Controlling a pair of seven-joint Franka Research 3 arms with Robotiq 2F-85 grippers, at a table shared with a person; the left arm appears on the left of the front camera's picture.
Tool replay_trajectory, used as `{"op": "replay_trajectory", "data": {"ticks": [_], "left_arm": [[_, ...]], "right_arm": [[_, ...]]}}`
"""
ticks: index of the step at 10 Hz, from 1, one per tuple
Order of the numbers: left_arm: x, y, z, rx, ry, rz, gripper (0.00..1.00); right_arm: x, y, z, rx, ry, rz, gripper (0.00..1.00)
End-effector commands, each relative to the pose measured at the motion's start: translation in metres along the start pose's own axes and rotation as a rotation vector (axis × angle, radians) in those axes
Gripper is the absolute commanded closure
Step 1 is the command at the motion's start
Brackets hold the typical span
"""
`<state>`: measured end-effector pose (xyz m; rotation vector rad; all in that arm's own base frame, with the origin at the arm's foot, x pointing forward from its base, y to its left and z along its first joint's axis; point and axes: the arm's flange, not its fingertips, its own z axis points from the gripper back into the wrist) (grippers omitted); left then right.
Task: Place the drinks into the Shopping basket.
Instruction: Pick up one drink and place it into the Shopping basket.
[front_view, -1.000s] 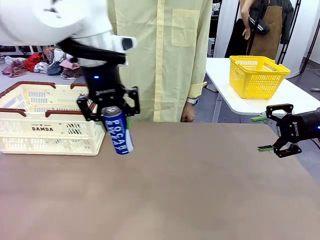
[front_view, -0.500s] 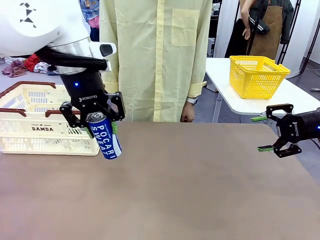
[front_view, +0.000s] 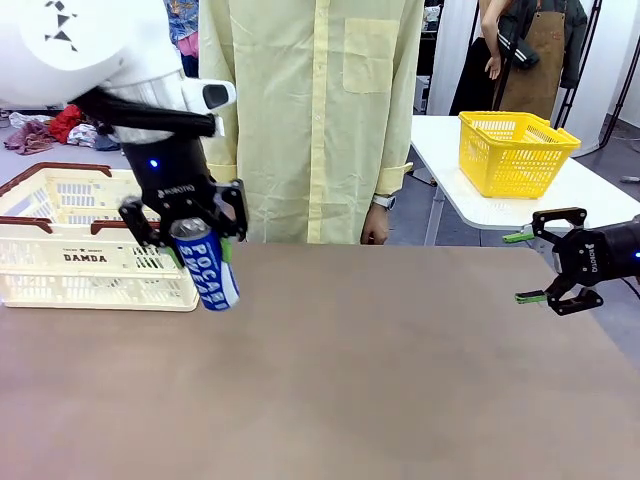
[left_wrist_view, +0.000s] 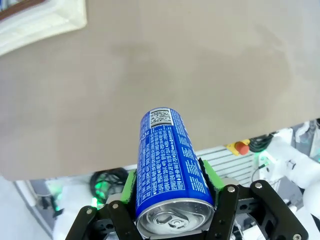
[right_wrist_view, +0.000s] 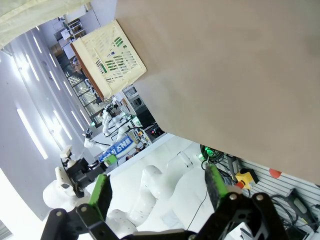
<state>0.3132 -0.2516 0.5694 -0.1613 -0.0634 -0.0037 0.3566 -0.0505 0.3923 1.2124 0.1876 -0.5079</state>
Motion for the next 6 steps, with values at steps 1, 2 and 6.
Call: {"op": "replay_trajectory", "data": {"ticks": [1,2,6], "left_arm": [[0.054,0.024,0.058,0.081,0.001,-0.093,1.0],[0.092,0.045,0.092,0.044,-0.01,-0.089,1.0],[0.202,0.123,0.15,0.112,-0.044,0.008,1.0]], "right_arm": [[-0.002,0.004,0.002,-0.003,0.003,-0.013,0.0],[-0.002,0.004,0.002,-0.003,0.003,-0.013,0.0],[-0.002,0.004,0.002,-0.003,0.003,-0.013,0.0]]}}
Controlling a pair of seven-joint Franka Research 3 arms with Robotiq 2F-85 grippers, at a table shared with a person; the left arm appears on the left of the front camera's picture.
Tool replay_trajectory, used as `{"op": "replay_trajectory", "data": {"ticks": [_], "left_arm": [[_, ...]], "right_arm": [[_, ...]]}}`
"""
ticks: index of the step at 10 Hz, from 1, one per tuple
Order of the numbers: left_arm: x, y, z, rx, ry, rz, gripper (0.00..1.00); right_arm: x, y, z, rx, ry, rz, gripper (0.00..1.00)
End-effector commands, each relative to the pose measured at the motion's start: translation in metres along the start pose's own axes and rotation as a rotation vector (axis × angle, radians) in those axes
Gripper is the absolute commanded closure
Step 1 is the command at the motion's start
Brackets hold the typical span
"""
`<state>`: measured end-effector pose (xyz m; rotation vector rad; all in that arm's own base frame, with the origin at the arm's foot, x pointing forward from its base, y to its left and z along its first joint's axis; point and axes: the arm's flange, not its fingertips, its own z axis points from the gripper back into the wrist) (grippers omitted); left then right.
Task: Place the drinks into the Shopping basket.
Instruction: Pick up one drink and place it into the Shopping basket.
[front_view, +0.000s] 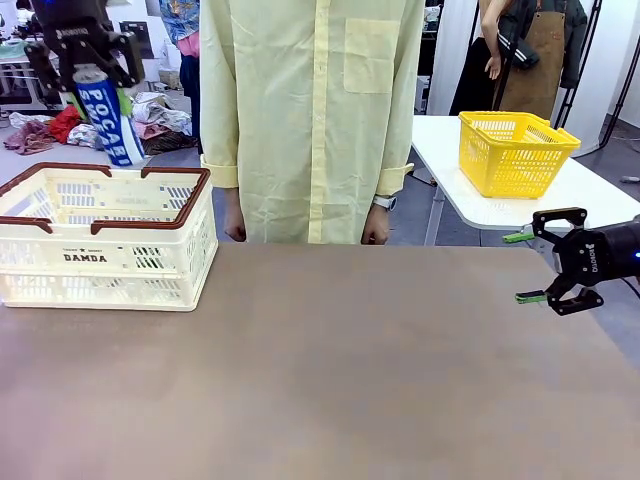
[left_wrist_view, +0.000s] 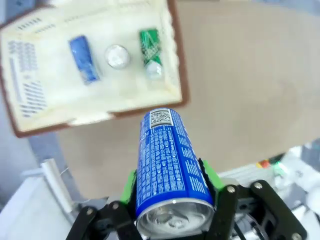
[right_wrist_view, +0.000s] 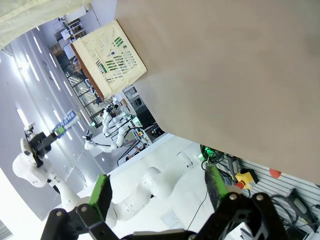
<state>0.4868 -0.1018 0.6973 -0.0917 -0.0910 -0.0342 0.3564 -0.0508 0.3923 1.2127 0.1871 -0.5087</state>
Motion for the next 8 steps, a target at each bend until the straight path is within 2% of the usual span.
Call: {"op": "replay_trajectory", "data": {"ticks": [1,4,7,8], "left_arm": [[0.046,0.019,-0.002,0.082,-0.037,0.123,1.0],[0.088,0.084,-0.058,0.183,-0.113,0.314,1.0],[0.092,0.125,-0.106,0.178,-0.036,0.361,1.0],[0.093,0.132,-0.112,0.121,-0.024,0.439,1.0]], "right_arm": [[-0.002,0.004,0.001,-0.003,0.004,-0.013,0.0],[-0.002,0.004,0.001,-0.003,0.004,-0.013,0.0],[-0.002,0.004,0.001,-0.003,0.004,-0.013,0.0],[-0.002,0.004,0.001,-0.003,0.004,-0.013,0.0]]}}
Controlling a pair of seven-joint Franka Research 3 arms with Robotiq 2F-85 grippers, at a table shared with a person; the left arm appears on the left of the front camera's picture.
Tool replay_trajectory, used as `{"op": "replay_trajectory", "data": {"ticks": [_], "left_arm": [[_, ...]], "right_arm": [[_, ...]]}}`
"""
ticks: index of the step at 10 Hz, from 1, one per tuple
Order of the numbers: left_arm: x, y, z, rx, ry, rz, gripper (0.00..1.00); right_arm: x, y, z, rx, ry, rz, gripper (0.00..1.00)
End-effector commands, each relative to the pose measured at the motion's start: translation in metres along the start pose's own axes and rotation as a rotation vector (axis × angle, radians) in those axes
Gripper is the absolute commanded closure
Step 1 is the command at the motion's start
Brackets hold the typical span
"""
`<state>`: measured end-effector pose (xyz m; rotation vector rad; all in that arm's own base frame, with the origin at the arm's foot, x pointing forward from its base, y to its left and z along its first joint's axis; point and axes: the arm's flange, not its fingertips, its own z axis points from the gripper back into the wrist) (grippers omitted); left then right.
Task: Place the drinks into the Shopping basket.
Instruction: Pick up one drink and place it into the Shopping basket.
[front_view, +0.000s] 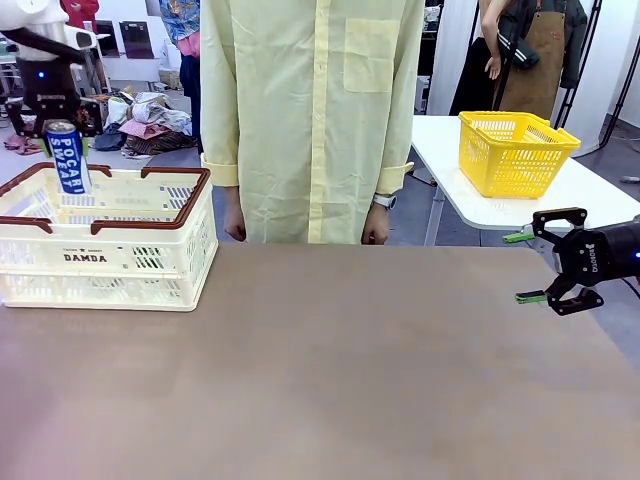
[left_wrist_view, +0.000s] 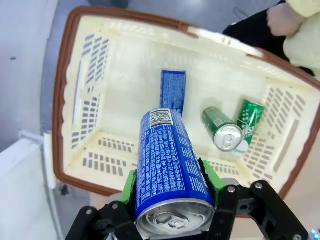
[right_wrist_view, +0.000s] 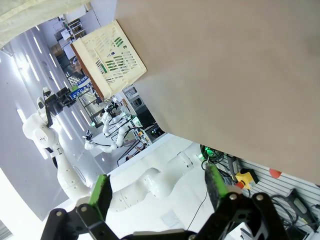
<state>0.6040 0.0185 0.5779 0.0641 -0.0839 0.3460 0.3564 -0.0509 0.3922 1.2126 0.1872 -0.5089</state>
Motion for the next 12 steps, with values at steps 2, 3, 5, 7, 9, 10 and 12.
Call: {"op": "replay_trajectory", "data": {"ticks": [2,3,5,7,9,10,12], "left_arm": [[0.0,-0.006,0.011,0.011,-0.027,-0.03,1.0],[0.0,-0.006,0.011,0.011,-0.027,-0.03,1.0],[0.0,-0.006,0.011,0.011,-0.027,-0.03,1.0],[-0.002,-0.01,0.007,-0.001,-0.014,-0.02,1.0],[0.012,-0.005,-0.018,0.048,0.064,-0.164,1.0],[0.02,0.005,-0.03,0.058,0.091,-0.254,1.0],[0.033,0.025,-0.048,0.028,0.113,-0.361,1.0]], "right_arm": [[-0.002,0.004,0.001,-0.003,0.004,-0.013,0.0],[-0.002,0.004,0.001,-0.003,0.004,-0.013,0.0],[-0.002,0.004,0.001,-0.003,0.004,-0.013,0.0],[-0.002,0.004,0.001,-0.003,0.004,-0.013,0.0],[-0.002,0.004,0.001,-0.003,0.004,-0.013,0.0],[-0.002,0.004,0.001,-0.003,0.004,-0.013,0.0],[-0.002,0.004,0.001,-0.003,0.004,-0.013,0.0]]}}
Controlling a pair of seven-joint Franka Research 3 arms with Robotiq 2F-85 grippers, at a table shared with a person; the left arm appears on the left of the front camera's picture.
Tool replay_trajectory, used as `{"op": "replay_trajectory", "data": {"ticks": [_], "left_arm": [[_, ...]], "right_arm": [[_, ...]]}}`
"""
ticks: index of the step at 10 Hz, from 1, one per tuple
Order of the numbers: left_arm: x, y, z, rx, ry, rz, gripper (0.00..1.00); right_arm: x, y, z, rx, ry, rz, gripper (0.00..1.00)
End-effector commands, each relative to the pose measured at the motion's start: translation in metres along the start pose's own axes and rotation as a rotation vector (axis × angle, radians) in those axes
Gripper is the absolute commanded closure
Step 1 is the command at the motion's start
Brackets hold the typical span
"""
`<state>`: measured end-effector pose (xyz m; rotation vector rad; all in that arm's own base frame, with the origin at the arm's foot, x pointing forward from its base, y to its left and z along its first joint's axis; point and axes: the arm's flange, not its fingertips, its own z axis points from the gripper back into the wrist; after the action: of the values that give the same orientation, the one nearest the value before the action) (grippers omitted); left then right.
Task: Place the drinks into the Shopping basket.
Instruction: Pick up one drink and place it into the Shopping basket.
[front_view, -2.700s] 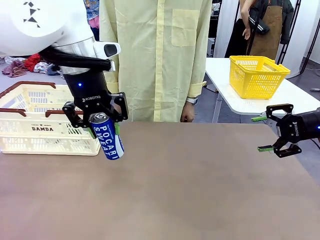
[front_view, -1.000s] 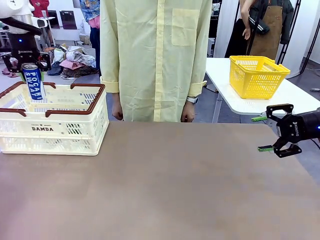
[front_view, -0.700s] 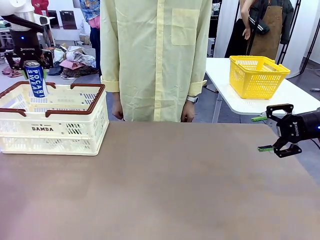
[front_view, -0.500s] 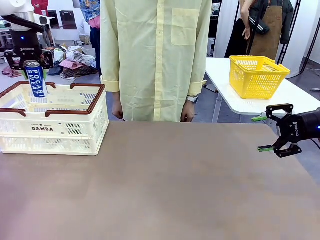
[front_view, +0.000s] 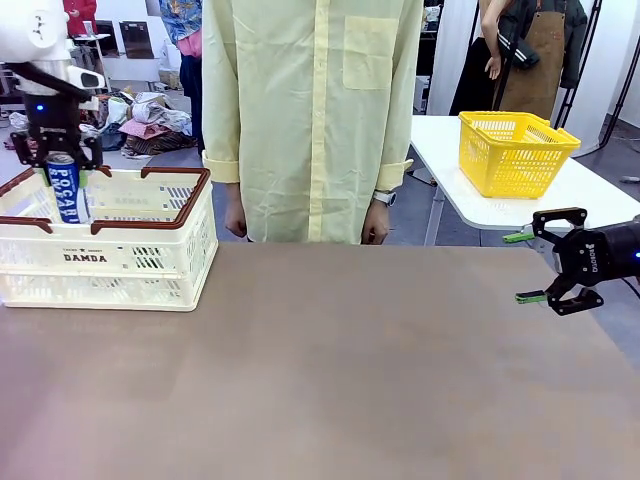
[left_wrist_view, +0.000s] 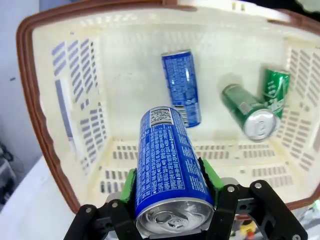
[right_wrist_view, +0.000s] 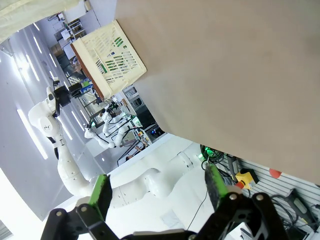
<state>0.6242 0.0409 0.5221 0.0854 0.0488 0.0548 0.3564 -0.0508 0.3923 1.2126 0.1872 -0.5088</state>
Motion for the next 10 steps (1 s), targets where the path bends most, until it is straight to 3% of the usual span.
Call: {"op": "replay_trajectory", "data": {"ticks": [1,2,7,10], "left_arm": [[0.007,0.027,0.005,-0.028,-0.001,-0.117,1.0],[0.009,0.044,-0.011,-0.074,0.008,-0.201,1.0],[0.009,0.05,-0.068,-0.172,0.012,-0.218,1.0],[-0.006,0.05,-0.084,-0.167,-0.048,-0.159,1.0]], "right_arm": [[-0.002,0.004,0.001,-0.003,0.004,-0.013,0.0],[-0.002,0.004,0.001,-0.003,0.004,-0.013,0.0],[-0.002,0.004,0.001,-0.003,0.004,-0.013,0.0],[-0.002,0.004,0.001,-0.003,0.004,-0.013,0.0]]}}
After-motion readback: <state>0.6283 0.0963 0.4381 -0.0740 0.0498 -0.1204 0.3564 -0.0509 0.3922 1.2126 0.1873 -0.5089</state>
